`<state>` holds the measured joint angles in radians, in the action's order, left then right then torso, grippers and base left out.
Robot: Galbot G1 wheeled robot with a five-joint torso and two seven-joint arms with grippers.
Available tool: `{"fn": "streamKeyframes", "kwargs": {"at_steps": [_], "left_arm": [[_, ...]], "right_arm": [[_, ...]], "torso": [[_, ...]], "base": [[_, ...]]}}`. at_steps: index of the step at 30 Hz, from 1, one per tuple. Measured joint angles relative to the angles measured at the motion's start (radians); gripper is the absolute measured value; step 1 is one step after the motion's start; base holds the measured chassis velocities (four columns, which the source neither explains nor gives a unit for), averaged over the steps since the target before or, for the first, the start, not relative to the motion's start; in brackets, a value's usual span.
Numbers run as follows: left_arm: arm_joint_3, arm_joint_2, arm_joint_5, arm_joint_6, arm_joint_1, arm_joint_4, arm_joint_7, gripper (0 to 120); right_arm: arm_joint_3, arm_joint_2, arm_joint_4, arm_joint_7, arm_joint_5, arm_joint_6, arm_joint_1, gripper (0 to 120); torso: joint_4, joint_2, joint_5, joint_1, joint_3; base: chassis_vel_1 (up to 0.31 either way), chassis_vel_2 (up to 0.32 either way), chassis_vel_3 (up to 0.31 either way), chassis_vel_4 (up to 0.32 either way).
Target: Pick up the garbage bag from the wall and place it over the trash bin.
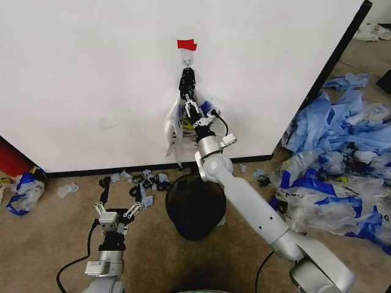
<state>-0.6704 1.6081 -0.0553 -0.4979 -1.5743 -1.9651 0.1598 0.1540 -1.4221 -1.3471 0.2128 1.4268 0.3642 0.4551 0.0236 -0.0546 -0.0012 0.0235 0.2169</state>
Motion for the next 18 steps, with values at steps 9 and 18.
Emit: {"fn": "streamKeyframes", "kwargs": {"at_steps": [9,18], "left_arm": [[0.003,0.0,0.004,-0.011,-0.003,0.008,0.001,98],[0.003,0.0,0.006,-0.016,-0.003,0.015,0.001,98]], "right_arm": [[-0.004,0.007,0.008,0.011,-0.003,0.006,0.004,5],[-0.002,0.005,0.013,0.022,-0.003,0.017,0.005,0]], "torso": [[0.0,0.0,0.0,0.0,0.0],[-0.0001,0.0,-0.0001,0.0,0.0]], "base": [[0.0,0.0,0.0,0.0],[0.0,0.0,0.0,0.0]]}}
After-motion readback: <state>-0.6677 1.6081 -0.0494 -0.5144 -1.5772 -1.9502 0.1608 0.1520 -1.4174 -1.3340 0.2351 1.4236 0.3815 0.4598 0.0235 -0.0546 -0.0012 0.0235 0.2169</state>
